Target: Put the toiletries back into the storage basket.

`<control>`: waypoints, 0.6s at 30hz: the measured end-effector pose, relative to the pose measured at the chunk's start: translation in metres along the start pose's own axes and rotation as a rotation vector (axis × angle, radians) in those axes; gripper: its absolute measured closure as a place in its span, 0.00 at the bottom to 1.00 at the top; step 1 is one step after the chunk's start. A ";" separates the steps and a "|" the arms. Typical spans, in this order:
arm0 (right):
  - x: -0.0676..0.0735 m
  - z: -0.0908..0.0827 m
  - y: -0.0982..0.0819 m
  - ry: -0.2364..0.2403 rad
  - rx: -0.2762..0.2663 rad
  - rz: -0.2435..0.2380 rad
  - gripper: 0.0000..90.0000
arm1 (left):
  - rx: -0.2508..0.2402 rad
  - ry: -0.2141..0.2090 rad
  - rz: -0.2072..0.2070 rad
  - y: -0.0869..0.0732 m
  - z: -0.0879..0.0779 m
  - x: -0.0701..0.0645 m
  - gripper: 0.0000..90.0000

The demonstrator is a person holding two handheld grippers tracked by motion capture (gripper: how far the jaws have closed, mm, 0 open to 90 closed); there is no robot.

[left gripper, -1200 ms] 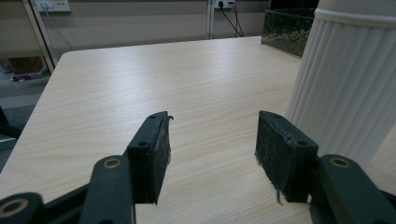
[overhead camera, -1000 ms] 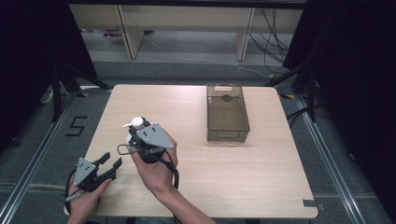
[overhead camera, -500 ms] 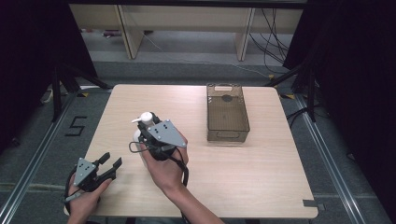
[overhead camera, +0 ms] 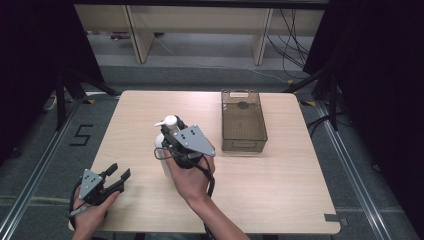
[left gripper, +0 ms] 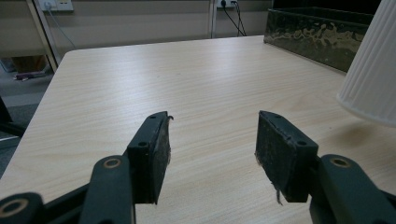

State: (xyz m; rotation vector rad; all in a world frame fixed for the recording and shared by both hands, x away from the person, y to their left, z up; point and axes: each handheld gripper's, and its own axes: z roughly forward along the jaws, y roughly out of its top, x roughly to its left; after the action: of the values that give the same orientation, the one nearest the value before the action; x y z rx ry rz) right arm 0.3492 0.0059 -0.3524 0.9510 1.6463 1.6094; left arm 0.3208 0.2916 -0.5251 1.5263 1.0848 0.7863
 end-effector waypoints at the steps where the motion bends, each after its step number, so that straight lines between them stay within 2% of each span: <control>1: 0.000 0.000 0.000 0.000 0.000 0.000 0.67 | 0.000 0.000 0.000 0.000 0.000 0.000 0.49; 6: -0.009 -0.005 0.003 -0.028 -0.002 0.003 0.67 | 0.000 0.001 0.000 0.000 0.000 0.000 0.49; 7: -0.012 -0.006 0.003 -0.028 -0.007 -0.013 0.67 | -0.001 0.001 0.000 0.000 0.000 0.000 0.49; 8: -0.012 -0.007 0.004 -0.034 -0.003 0.006 0.67 | -0.001 0.001 0.001 0.000 0.000 0.000 0.49; 9: -0.016 -0.008 0.005 -0.037 -0.016 -0.020 0.67 | -0.001 0.000 0.000 0.000 0.000 0.000 0.49; 12: -0.019 -0.011 0.006 -0.051 0.001 0.006 0.67 | -0.001 0.001 0.000 0.000 0.000 0.000 0.49; 13: -0.022 -0.010 0.007 -0.051 -0.025 -0.031 0.67 | -0.001 0.001 0.000 0.000 0.000 0.000 0.49; 14: -0.022 -0.011 0.007 -0.049 -0.022 -0.010 0.67 | -0.001 0.001 -0.001 0.000 0.000 0.000 0.49; 18: -0.027 -0.014 0.009 -0.064 -0.025 -0.015 0.67 | -0.001 0.001 0.001 0.000 0.000 0.000 0.49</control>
State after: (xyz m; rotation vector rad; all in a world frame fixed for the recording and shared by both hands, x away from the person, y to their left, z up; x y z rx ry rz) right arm 0.3523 -0.0244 -0.3440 0.9645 1.5829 1.5703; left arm 0.3207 0.2915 -0.5251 1.5261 1.0849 0.7882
